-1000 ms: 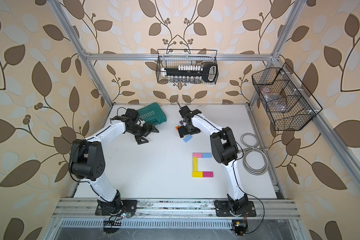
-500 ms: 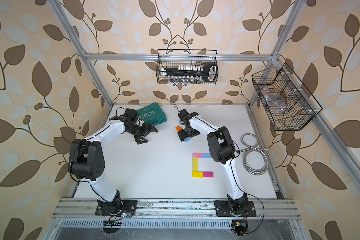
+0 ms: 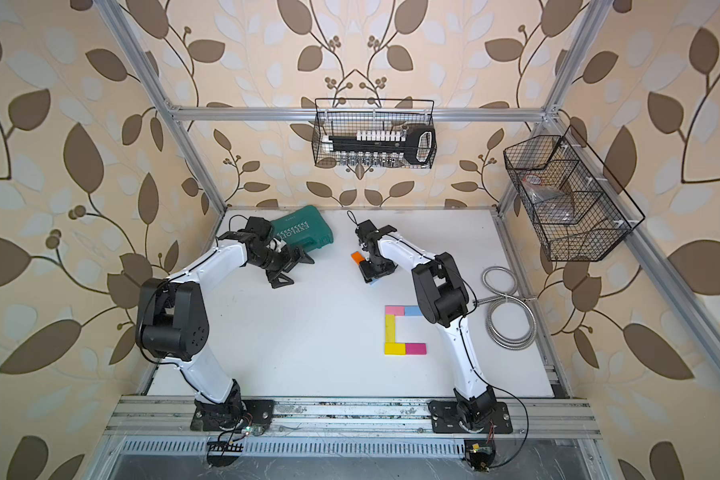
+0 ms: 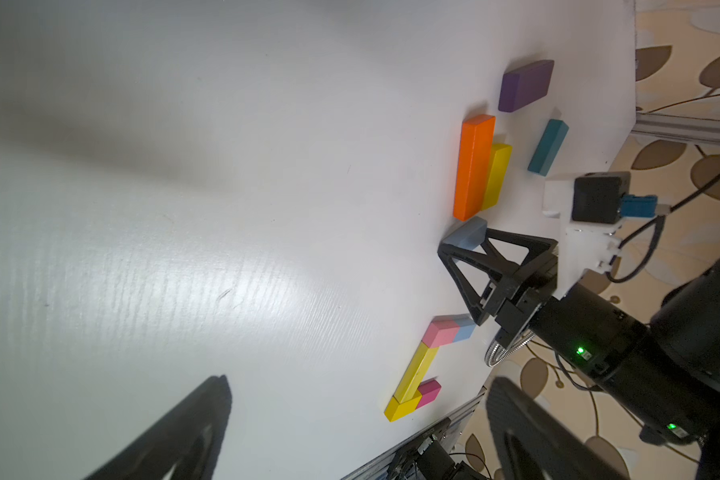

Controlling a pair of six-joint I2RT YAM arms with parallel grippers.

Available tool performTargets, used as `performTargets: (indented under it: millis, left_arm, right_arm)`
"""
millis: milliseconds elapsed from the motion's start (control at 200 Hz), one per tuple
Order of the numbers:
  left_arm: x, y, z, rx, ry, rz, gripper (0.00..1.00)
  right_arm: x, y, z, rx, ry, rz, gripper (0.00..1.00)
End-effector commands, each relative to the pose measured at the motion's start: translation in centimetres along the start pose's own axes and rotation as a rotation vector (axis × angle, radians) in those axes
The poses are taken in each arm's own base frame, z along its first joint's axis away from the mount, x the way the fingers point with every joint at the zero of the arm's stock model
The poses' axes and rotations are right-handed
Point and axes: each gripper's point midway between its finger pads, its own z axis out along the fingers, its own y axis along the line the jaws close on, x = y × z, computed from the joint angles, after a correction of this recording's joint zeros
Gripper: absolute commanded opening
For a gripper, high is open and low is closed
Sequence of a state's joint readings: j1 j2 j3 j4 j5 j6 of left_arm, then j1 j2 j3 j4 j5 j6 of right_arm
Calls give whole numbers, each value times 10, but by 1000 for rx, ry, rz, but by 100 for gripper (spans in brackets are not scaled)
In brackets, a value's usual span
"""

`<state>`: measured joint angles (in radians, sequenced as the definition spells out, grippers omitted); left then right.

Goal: Assemble the letter c with building blocks
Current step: Pick up the building block from the center of the board, then place the building block at the center of the board.

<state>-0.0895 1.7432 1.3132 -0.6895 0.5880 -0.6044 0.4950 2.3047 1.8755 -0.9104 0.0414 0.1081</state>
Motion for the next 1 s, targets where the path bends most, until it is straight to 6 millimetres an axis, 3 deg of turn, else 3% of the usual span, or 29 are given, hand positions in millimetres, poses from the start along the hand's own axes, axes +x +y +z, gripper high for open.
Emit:
performTargets:
  millis: [0,185,360,480,635,815,995]
  left_arm:
    - [0,0,-11,11,-7,12,99]
    - [-9,8,-24,14,-53,-10,99]
    - [-23,23,-42,12,-129,-65,99]
    - [-26,30,-49,17,-154,-98,99]
    - [-21,31,-56,24,-161,-94,99]
    - [-15,30,-63,35,-171,-87,99]
    - [-13,30,-63,41,-168,-86,99]
  right_arm:
    - [11,9,-6,-33,18,15,47]
    - [17,34,-48,-45,-30,76,42]
    - [40,74,-74,-11,-66,307,42]
    - [52,109,-74,-33,-111,489,42]
    - [60,138,-59,-30,-116,658,43]
    - [59,146,-41,12,-104,669,43]
    - [59,134,-37,81,-109,591,43]
